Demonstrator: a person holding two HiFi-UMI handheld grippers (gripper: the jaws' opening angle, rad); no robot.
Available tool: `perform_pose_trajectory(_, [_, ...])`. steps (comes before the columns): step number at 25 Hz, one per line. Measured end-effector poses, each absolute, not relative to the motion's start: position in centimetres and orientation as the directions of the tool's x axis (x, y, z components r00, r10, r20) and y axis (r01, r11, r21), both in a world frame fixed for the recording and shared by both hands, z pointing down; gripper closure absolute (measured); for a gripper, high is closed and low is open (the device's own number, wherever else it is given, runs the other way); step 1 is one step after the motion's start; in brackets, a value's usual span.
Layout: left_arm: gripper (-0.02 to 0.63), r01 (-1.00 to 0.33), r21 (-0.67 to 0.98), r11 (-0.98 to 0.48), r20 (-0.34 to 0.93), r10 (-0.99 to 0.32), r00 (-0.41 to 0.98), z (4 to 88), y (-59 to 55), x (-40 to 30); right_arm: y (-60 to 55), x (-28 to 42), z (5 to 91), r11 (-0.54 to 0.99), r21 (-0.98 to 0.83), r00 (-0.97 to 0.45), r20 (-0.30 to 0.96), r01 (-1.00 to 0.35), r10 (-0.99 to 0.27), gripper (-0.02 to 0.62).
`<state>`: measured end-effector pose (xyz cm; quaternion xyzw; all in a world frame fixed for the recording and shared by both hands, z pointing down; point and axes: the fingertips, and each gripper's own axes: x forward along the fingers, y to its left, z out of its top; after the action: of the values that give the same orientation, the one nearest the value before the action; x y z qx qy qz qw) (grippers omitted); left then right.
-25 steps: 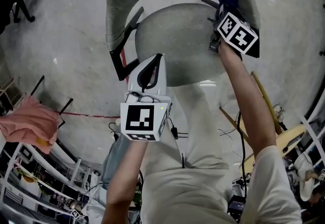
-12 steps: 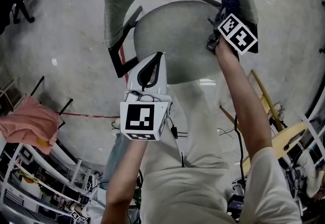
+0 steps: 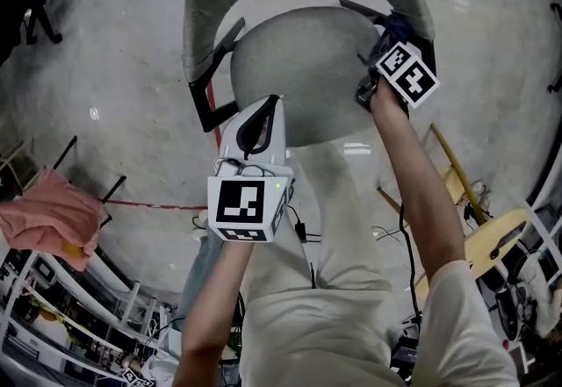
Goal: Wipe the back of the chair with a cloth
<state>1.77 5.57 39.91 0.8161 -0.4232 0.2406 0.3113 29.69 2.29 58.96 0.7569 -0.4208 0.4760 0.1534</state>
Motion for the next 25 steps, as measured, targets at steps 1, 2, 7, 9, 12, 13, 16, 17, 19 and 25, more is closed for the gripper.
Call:
perform_pose_trajectory(1, [0.604, -0.839, 0.304, -0.45, 0.654, -0.542, 0.528, 39.6, 5.6, 1.8, 2.5, 29.5, 58.7, -0.593, -0.167, 0.188, 0.851, -0.788, -0.49, 0.512])
perform_pose_trajectory(2, [0.604, -0.838, 0.304, -0.453, 0.651, -0.543, 0.53, 39.2, 5.7, 1.8, 2.8, 29.1, 58.3, -0.584, -0.167, 0.181, 0.853, -0.794, -0.489, 0.512])
perform_pose_trajectory(7, [0.604, -0.836, 0.3, -0.459, 0.644, -0.549, 0.533, 37.6, 5.9, 2.0, 3.6, 27.2, 56.3, -0.508, -0.18, 0.122, 0.854, -0.842, -0.506, 0.512])
perform_pose_trajectory(9, [0.604, -0.84, 0.3, -0.452, 0.64, -0.558, 0.529, 36.8, 5.7, 1.6, 3.6, 26.3, 54.9, -0.455, -0.184, 0.096, 0.846, -0.871, -0.525, 0.512])
perform_pose_trajectory(12, [0.604, -0.839, 0.299, -0.455, 0.638, -0.559, 0.53, 35.1, 5.7, 1.1, 3.9, 24.8, 52.1, -0.371, -0.188, 0.053, 0.832, -0.909, -0.552, 0.512])
perform_pose_trajectory(13, [0.604, -0.837, 0.297, -0.459, 0.637, -0.558, 0.532, 34.5, 5.8, 1.0, 4.0, 24.3, 51.1, -0.347, -0.198, 0.033, 0.828, -0.917, -0.56, 0.512])
perform_pose_trajectory(16, [0.604, -0.837, 0.291, -0.464, 0.634, -0.562, 0.532, 32.5, 5.6, 0.6, 4.3, 22.6, 48.4, -0.274, -0.256, -0.048, 0.806, -0.927, -0.59, 0.512])
perform_pose_trajectory(17, [0.604, -0.837, 0.288, -0.466, 0.631, -0.565, 0.532, 31.8, 5.5, 0.7, 4.5, 22.2, 47.2, -0.247, -0.264, -0.067, 0.797, -0.932, -0.6, 0.512])
perform_pose_trajectory(19, [0.604, -0.838, 0.282, -0.467, 0.624, -0.574, 0.53, 30.5, 5.2, 0.9, 4.4, 21.6, 44.5, -0.187, -0.276, -0.103, 0.776, -0.943, -0.623, 0.512])
perform_pose_trajectory(25, [0.604, -0.845, 0.267, -0.464, 0.614, -0.594, 0.52, 26.4, 5.0, 1.1, 4.3, 18.5, 36.0, -0.031, -0.352, -0.238, 0.693, -0.936, -0.681, 0.512])
